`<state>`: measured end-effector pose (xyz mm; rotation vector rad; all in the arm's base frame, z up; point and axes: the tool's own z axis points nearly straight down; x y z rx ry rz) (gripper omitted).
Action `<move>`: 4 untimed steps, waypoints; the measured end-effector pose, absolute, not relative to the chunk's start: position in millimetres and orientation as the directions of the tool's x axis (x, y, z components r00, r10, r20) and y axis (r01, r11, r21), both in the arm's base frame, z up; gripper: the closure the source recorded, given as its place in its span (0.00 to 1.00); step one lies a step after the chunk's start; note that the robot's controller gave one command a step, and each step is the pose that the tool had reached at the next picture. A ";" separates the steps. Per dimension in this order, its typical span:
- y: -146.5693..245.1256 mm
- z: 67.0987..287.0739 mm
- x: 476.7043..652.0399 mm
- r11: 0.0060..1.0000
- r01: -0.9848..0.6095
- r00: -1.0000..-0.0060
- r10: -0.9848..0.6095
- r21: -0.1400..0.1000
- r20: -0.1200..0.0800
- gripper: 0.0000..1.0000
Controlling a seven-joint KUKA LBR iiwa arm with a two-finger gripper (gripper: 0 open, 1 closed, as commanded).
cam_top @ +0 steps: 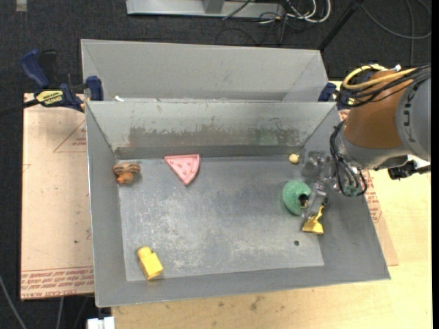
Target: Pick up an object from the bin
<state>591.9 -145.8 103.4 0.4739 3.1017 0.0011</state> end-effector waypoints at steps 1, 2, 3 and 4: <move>-142.9 70.6 594.5 0.953 0.304 -0.953 0.304 0.001 -0.002 0.00; -146.5 69.9 592.0 0.903 0.429 -0.903 0.429 0.006 0.001 1.00; -146.5 69.9 592.0 0.903 0.429 -0.903 0.429 0.006 0.001 1.00; -146.3 71.3 591.8 0.904 0.429 -0.904 0.429 0.005 0.001 1.00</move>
Offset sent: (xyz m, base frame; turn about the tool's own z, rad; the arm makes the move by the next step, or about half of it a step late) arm -0.0014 -0.0051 -0.0334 0.1446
